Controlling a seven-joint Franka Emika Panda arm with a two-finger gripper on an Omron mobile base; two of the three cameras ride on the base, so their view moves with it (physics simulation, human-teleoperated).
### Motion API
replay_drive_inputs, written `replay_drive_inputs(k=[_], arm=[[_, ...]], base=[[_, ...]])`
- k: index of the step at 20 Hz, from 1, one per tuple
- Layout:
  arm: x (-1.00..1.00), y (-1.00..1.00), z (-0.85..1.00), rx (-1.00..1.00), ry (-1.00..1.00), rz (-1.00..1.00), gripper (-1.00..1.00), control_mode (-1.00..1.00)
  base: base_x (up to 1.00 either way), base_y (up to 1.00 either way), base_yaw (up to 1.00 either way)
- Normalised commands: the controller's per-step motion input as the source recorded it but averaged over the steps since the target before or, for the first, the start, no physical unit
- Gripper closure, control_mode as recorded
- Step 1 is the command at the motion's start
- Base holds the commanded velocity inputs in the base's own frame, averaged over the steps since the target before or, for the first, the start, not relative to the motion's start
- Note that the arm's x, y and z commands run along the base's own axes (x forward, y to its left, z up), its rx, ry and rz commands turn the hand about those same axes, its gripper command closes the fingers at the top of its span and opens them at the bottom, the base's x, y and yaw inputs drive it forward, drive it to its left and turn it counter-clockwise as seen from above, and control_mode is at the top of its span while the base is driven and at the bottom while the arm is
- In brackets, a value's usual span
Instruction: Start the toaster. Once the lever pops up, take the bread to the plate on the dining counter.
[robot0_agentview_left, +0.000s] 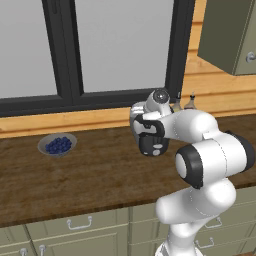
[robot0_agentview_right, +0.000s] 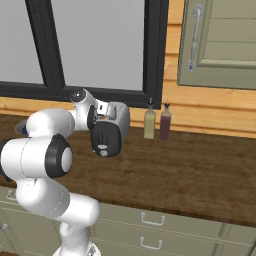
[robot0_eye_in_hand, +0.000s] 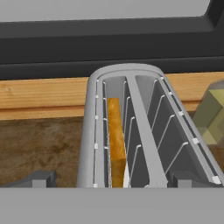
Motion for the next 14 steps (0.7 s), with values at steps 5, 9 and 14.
replay_drive_inputs(k=[5, 9, 14], arm=[[0.00, 0.00, 0.00, 0.00, 0.00, 0.00, -1.00, -1.00], [0.00, 0.00, 0.00, 0.00, 0.00, 0.00, -1.00, -1.00], [0.00, 0.00, 0.00, 0.00, 0.00, 0.00, -1.00, -1.00]], base=[[0.00, 0.00, 0.00], [0.00, 0.00, 0.00], [0.00, 0.00, 0.00]])
